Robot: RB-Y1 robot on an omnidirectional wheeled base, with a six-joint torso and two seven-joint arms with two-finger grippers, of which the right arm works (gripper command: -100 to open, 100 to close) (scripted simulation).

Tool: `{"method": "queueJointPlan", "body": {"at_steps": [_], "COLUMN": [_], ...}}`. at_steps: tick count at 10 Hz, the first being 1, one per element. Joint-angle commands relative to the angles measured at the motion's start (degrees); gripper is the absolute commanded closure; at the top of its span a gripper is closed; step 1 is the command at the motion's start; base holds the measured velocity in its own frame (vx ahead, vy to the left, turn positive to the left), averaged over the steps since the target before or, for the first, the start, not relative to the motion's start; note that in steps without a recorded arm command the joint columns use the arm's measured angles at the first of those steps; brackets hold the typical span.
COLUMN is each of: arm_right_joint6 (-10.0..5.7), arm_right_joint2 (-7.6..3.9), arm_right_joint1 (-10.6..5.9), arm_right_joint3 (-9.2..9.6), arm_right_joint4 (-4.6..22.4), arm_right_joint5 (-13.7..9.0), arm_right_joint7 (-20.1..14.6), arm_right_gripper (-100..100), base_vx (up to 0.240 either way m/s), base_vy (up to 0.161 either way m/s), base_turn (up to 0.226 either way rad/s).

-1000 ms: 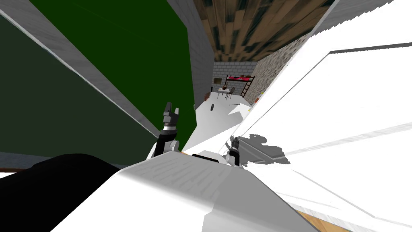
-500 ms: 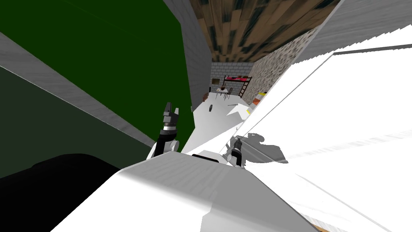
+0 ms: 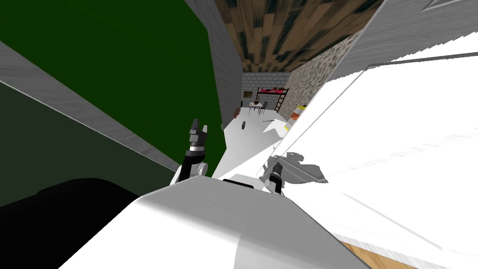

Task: Push the door open

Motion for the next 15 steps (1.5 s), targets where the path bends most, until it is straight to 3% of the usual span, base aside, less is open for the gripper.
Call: {"method": "queueJointPlan", "body": {"at_steps": [1,3,4,8,12,13,15], "arm_right_joint6": [0.13,0.35,0.32,-1.01,-1.76,-1.76,-1.76], "arm_right_joint2": [0.54,1.57,1.25,0.75,1.22,1.22,1.22], "arm_right_joint1": [-0.06,-0.13,-0.06,0.57,0.99,0.99,0.99], "arm_right_joint3": [-0.41,-0.97,-0.79,-1.06,-1.14,-1.14,-1.14], "arm_right_joint4": [-0.2,-0.5,-0.5,-0.1,0.2,0.2,0.2], "arm_right_joint5": [-0.5,-1.2,-1.0,-1.3,-1.4,-1.4,-1.4], "arm_right_joint7": [0.3,0.7,0.6,0.5,0.5,0.5,0.5], "arm_right_gripper": [-100,-100,-100,-100,-100,100,100], "base_vx": [-0.14,-0.139,-0.068,0.197,0.174,-0.013,-0.022], "base_vy": [0.235,0.207,0.101,-0.106,-0.1,0.009,0.013], "base_turn": [-0.064,-0.067,-0.025,0.039,0.033,-0.005,0.0]}}
